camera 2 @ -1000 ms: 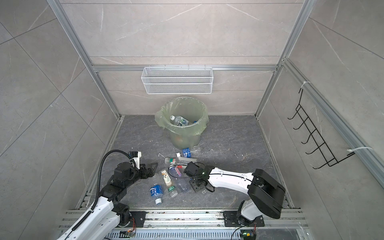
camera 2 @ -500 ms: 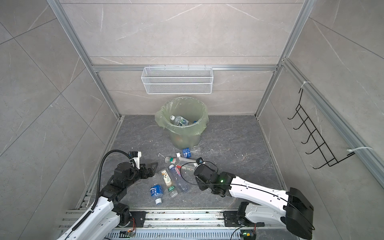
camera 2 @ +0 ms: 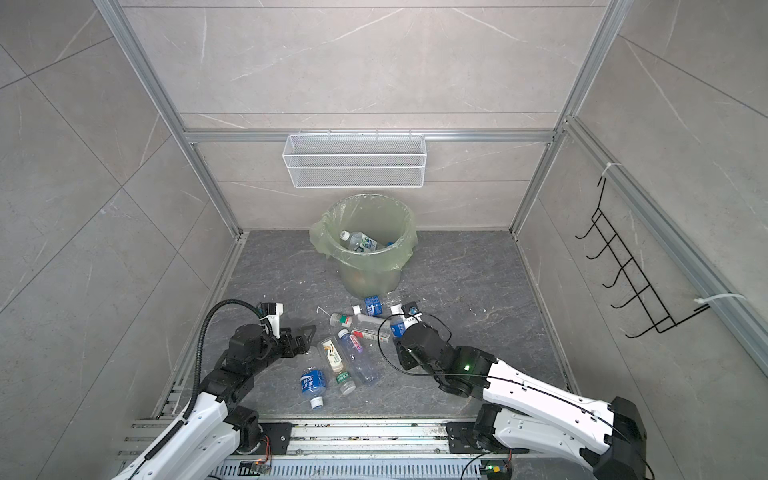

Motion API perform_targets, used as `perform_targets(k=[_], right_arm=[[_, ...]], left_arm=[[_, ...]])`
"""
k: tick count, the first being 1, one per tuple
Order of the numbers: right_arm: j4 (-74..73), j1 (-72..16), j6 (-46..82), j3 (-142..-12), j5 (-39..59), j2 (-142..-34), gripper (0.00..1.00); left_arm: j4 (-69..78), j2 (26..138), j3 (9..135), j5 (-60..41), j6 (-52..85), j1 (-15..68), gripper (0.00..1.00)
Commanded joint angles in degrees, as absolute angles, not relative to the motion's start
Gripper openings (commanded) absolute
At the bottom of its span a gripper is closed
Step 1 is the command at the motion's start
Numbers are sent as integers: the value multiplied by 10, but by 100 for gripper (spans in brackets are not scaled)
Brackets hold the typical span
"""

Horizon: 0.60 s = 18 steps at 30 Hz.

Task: Throw the plastic bottles in the bin
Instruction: 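Close the right gripper on the blue-label bottle and lift it, then carry the blue-label bottle over the bin with the right gripper and release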

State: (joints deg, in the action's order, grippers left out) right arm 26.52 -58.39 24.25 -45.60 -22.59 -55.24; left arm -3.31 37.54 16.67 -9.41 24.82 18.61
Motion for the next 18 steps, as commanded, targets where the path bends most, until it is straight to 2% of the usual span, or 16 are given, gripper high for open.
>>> perform_targets(k=[1, 4, 9, 10, 12, 13, 14, 16, 18], right_arm=[[247, -583, 198, -559, -235, -582, 56], [262, -562, 166, -682, -231, -652, 55], [308, -455, 162, -961, -155, -846, 54], [320, -435, 158, -1038, -132, -906, 60], [374, -408, 151, -1204, -120, -1019, 83], [434, -398, 155, -1321, -123, -1089, 93], [512, -392, 164, -1441, -145, -1153, 99], [612, -389, 167, -1649, -179, -1243, 99], [673, -386, 161, -1778, -204, -1306, 99]], left_arm=[[-11, 376, 169, -104, 230, 184, 98], [-11, 375, 168, -106, 229, 184, 97], [-10, 375, 168, -105, 227, 184, 97], [-11, 374, 167, -107, 227, 184, 97], [-11, 371, 165, -107, 227, 184, 97], [-12, 370, 165, -106, 227, 184, 97], [-14, 369, 165, -105, 228, 184, 97], [-15, 367, 166, -107, 226, 184, 97], [-15, 366, 165, -105, 227, 183, 98]])
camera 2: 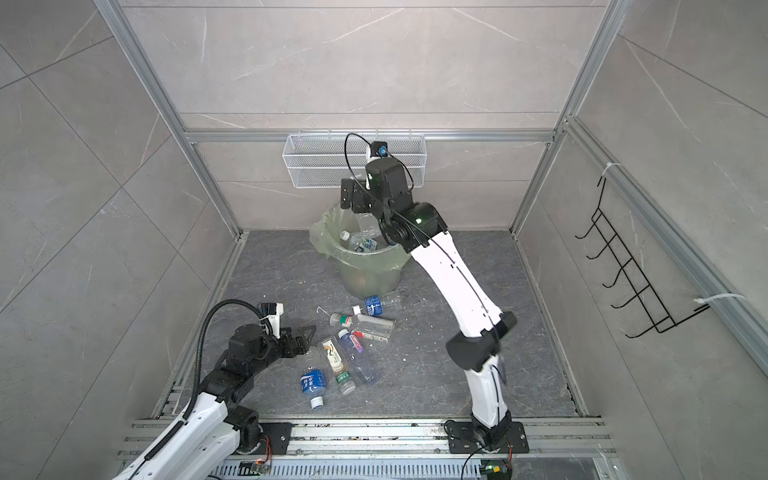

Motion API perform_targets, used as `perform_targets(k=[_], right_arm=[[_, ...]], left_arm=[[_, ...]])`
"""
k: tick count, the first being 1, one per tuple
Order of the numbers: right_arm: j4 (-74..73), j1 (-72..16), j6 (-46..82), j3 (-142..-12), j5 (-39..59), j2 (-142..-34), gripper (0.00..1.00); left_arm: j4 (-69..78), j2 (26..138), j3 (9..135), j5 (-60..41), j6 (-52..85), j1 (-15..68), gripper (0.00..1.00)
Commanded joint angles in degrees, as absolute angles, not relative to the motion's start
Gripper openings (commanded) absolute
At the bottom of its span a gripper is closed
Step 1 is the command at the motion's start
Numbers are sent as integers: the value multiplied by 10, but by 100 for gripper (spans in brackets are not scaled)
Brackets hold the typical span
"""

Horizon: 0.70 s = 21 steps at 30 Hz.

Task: Throw the plastic bottles in the bin
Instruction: 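Carry the blue-label bottle over the bin with the right gripper and release, then bring the right gripper back beside the pile while the left lowers onto a clear bottle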

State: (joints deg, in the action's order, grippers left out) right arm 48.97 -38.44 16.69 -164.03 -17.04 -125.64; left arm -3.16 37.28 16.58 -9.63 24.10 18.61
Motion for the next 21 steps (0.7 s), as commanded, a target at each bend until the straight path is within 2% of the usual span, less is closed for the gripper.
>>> perform_targets(k=[1, 4, 9, 21], right_arm=[[679, -386, 155, -1814, -205, -1322, 99], [615, -384, 156, -1670, -201, -1236, 99], [401, -384, 135, -1316, -153, -1045, 99], [333, -384, 124, -1033, -156, -863, 99]], left_arm=[[-15, 365, 164, -104, 227, 183, 98], [-15, 365, 164, -102, 228, 183, 99], [-16, 372, 168, -97, 230, 183, 100], [-29, 384, 183, -65, 257, 183, 100]])
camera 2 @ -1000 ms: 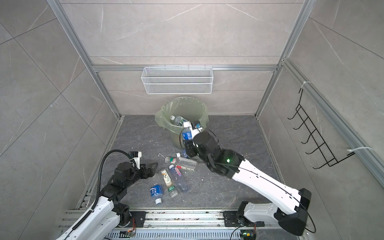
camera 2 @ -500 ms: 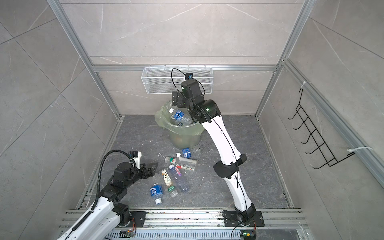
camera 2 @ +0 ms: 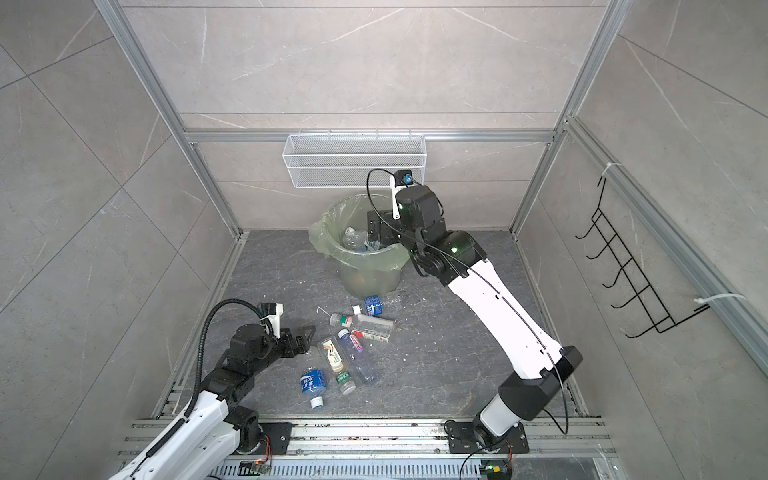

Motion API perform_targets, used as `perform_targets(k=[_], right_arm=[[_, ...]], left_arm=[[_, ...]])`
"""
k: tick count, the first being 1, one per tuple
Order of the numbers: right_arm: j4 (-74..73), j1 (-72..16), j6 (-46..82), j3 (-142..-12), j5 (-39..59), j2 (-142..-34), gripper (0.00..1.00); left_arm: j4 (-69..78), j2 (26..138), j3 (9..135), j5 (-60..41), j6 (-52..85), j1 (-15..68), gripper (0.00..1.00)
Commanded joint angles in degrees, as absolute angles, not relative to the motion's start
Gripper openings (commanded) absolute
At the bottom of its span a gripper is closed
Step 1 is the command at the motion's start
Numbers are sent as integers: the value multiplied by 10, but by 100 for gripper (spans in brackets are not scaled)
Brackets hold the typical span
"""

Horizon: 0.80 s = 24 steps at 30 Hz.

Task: Throw the plastic bottles in the bin
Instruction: 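Bring the right gripper back beside the pile while the left lowers onto a clear bottle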

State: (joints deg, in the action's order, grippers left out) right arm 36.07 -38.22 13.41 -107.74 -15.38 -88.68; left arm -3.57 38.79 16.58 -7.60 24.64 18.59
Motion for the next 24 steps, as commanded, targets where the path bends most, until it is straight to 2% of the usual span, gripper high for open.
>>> perform_targets(k=[1, 8, 14, 24], right_arm=[[331, -384, 126, -1011, -156, -850, 99], [323, -384, 140, -863, -169, -772, 99], [283, -384, 175, -677, -181, -679, 99], [301, -384, 213, -498, -196, -593, 99]], left_arm=[[-20, 380, 178, -70, 263, 183, 100], [-64, 397, 217, -57, 293, 192, 100], [-124, 352, 249, 67, 283, 248, 100], [-265, 405, 335, 113, 357, 292, 100]])
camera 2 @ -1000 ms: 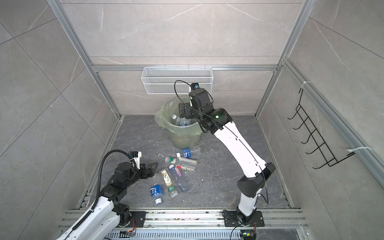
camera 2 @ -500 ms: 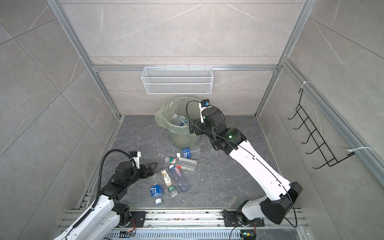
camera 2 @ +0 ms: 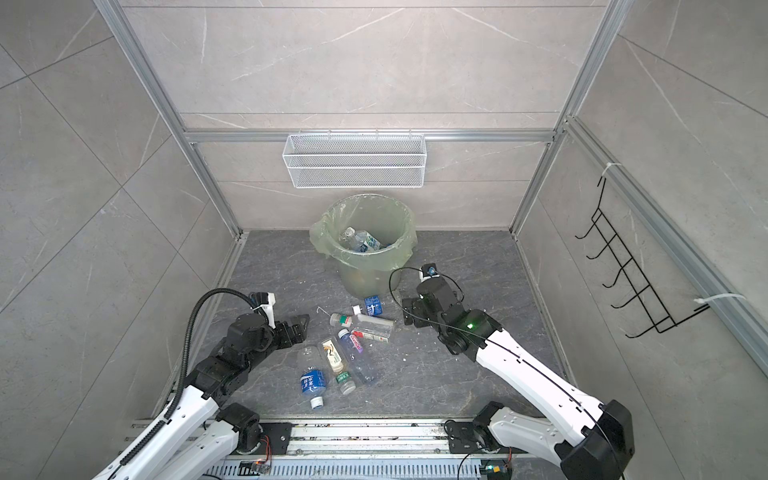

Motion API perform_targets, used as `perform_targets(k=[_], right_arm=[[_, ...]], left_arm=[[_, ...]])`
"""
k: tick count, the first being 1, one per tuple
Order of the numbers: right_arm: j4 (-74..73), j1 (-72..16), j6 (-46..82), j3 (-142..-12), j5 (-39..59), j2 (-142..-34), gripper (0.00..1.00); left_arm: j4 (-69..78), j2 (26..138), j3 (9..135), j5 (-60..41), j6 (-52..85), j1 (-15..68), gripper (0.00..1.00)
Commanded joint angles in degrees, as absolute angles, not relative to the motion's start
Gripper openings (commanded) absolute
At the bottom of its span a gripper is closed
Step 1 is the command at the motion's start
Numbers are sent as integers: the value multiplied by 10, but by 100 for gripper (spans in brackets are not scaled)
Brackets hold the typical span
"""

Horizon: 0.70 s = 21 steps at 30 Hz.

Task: Throw the plastic bottles in the bin
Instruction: 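Bring the right gripper back beside the pile while the left lowers onto a clear bottle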

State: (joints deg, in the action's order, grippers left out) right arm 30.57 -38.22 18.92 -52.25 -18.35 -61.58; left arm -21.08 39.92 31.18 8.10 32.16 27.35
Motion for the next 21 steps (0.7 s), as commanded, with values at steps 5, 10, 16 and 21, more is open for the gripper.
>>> perform_targets(k=[5, 10, 16, 21], right_arm=[[294, -384, 232, -439, -193, -566, 99], [276, -384, 244, -383, -186, -533, 99], [268, -384, 260, -354, -190, -496, 99], [296, -384, 258, -367, -198, -485, 100]], left_arm=[[-337, 431, 369, 172, 410, 352, 98], [-385, 454, 378, 200, 465, 395, 96], [-392, 466, 356, 202, 516, 425, 94], [-391, 486, 349, 196, 539, 442, 94]])
